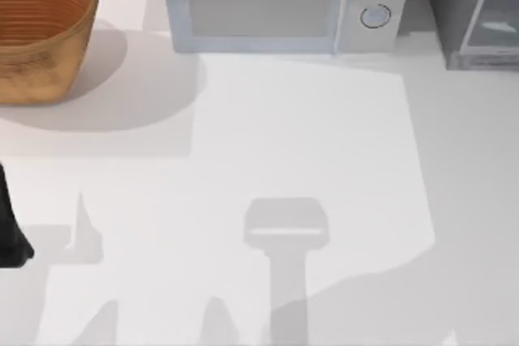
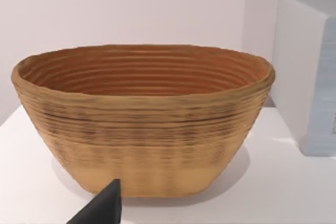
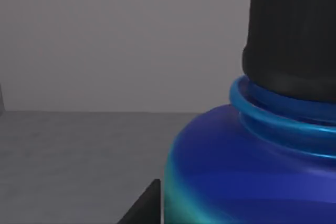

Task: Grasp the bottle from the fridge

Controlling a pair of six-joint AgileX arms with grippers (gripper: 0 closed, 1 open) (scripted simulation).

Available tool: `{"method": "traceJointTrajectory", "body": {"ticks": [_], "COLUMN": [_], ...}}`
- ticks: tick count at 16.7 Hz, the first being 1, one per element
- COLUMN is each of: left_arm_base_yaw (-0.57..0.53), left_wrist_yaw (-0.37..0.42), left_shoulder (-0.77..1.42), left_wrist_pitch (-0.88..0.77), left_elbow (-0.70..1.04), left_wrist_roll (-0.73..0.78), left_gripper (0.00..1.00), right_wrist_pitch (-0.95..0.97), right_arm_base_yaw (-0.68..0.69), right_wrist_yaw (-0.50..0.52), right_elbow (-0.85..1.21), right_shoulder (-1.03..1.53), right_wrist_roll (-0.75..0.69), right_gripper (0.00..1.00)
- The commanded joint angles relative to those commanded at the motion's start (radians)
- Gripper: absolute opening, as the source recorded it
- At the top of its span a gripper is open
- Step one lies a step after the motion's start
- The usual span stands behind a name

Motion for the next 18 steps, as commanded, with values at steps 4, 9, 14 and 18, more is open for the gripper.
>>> {"method": "traceJointTrajectory", "body": {"ticks": [4, 9, 14, 18], "left_arm_base_yaw": [0.0, 0.0, 0.0, 0.0], "left_wrist_yaw": [0.0, 0.0, 0.0, 0.0], "left_shoulder": [0.0, 0.0, 0.0, 0.0], "left_wrist_pitch": [0.0, 0.0, 0.0, 0.0], "left_elbow": [0.0, 0.0, 0.0, 0.0], "left_wrist_roll": [0.0, 0.0, 0.0, 0.0], "left_gripper": [1.0, 1.0, 1.0, 1.0], "right_wrist_pitch": [-0.003, -0.126, -0.158, -0.123], "right_arm_base_yaw": [-0.002, -0.002, -0.002, -0.01], "right_wrist_yaw": [-0.002, -0.002, -0.002, -0.021], "right_elbow": [0.001, 0.018, 0.018, -0.053], "right_shoulder": [-0.006, -0.114, -0.137, -0.197], "right_wrist_roll": [0.001, 0.003, 0.004, 0.004], "right_gripper": [0.0, 0.0, 0.0, 0.0]}}
